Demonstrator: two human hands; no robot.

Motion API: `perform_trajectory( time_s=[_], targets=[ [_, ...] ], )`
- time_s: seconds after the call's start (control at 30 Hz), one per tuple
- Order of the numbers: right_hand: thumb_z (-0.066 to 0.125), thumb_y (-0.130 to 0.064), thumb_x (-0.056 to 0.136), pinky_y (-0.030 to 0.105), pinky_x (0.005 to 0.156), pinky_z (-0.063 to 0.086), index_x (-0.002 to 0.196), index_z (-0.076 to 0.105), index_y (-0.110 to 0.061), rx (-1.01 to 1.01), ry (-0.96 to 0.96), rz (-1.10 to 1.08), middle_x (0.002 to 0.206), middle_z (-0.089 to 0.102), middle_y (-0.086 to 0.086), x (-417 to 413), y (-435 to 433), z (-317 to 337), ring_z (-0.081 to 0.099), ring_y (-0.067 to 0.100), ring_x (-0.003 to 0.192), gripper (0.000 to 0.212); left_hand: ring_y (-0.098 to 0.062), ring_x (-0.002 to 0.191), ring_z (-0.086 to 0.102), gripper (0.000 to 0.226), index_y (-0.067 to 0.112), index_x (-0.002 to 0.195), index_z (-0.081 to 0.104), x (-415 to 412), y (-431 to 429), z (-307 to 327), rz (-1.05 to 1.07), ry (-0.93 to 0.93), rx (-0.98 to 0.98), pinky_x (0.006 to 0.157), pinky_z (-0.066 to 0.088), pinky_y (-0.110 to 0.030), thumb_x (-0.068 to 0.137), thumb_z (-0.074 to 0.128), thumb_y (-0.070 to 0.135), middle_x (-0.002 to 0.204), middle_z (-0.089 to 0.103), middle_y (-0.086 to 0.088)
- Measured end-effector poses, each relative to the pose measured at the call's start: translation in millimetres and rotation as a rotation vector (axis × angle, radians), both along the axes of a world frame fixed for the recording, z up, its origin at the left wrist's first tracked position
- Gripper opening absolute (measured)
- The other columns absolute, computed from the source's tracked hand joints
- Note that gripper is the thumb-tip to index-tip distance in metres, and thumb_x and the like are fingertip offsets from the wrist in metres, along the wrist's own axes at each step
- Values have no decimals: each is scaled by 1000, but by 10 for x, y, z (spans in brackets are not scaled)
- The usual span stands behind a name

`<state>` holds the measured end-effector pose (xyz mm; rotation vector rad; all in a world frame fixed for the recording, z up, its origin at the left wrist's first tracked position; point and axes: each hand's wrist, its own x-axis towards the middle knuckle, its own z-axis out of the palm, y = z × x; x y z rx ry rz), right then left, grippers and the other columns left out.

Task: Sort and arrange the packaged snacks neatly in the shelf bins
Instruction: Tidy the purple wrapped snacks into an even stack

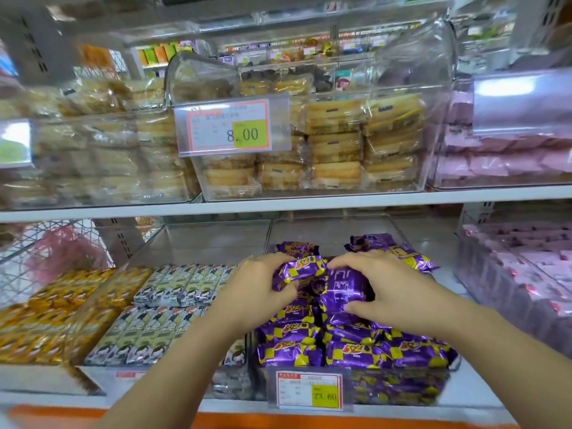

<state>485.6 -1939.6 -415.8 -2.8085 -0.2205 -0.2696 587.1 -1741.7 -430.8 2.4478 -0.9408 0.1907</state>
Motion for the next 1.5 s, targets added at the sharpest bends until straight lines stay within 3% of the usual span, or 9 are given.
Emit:
perform_trajectory(
  time_s=[0.2, 0.33, 0.57, 0.73, 0.93, 1.07, 1.27, 1.33, 1.5],
  targets=[
    [67, -9, 74, 2, 86, 31, 113, 37, -52, 288, -136, 19, 114, 35, -36, 45, 62, -43, 38, -17, 109, 66, -13, 60, 63, 11, 36, 96, 63, -77, 62, 13, 85, 162, -369, 62, 52, -31, 85, 63, 33, 71, 70, 4],
    [71, -9, 74, 14, 92, 41, 109, 42, -53, 431, -191, 24, 114, 48, -31, 85, 112, -67, 46, -9, 111, 63, -6, 60, 61, 15, 34, 100, 62, -153, 61, 57, 72, 175, -379, 61, 49, -24, 86, 64, 34, 76, 69, 9],
    [78, -23, 69, 16, 61, 43, 104, 39, -57, 399, -315, -79, 79, 54, -19, 60, 186, 8, 55, 3, 70, 62, -8, 74, 66, 16, 35, 91, 60, -256, -1, 107, 38, 323, -545, 71, 53, -27, 80, 72, 36, 84, 69, 13],
    [78, -22, 72, 17, 79, 50, 110, 38, -59, 393, -310, -67, 88, 55, -26, 78, 227, -70, 59, -4, 87, 66, 1, 69, 53, 38, 27, 102, 53, -305, -92, 68, 99, 318, -532, 62, 39, -17, 75, 74, 44, 95, 63, 14],
    [82, -40, 61, 22, 92, 45, 120, 31, -63, 443, -317, -42, 109, 47, -26, 70, 271, -150, 47, -4, 109, 82, 3, 76, 60, 28, 28, 97, 51, -360, -126, 105, 97, 330, -545, 64, 41, -17, 80, 71, 40, 91, 64, 16],
    [80, -27, 67, 23, 91, 47, 120, 35, -59, 491, -395, -44, 108, 45, -22, 66, 301, -174, 48, -2, 109, 76, 6, 74, 59, 21, 31, 93, 52, -390, -103, 140, 9, 339, -560, 66, 42, -9, 84, 69, 22, 89, 65, 17],
    [73, -12, 72, 13, 88, 37, 123, 47, -46, 379, -400, -59, 108, 42, -38, 73, 197, -116, 45, 1, 102, 66, -2, 83, 56, 28, 33, 102, 58, -159, 89, 82, 38, -30, -255, 75, 45, -23, 82, 65, 15, 102, 56, 13],
    [70, -8, 74, 11, 91, 32, 121, 46, -51, 372, -334, -40, 116, 39, -33, 68, 142, -96, 41, 0, 109, 68, -4, 92, 57, 34, 34, 111, 61, -100, 153, 49, -40, -65, -128, 84, 47, -31, 82, 66, 16, 109, 52, 17],
    [60, -1, 80, 17, 100, 36, 128, 47, -48, 430, -102, 107, 127, 45, -26, 43, 133, -76, 43, -5, 120, 69, 1, 111, 48, 36, 34, 114, 61, -132, 168, 55, -237, -51, 8, 97, 39, -22, 84, 67, 15, 113, 48, 25]
  ],
)
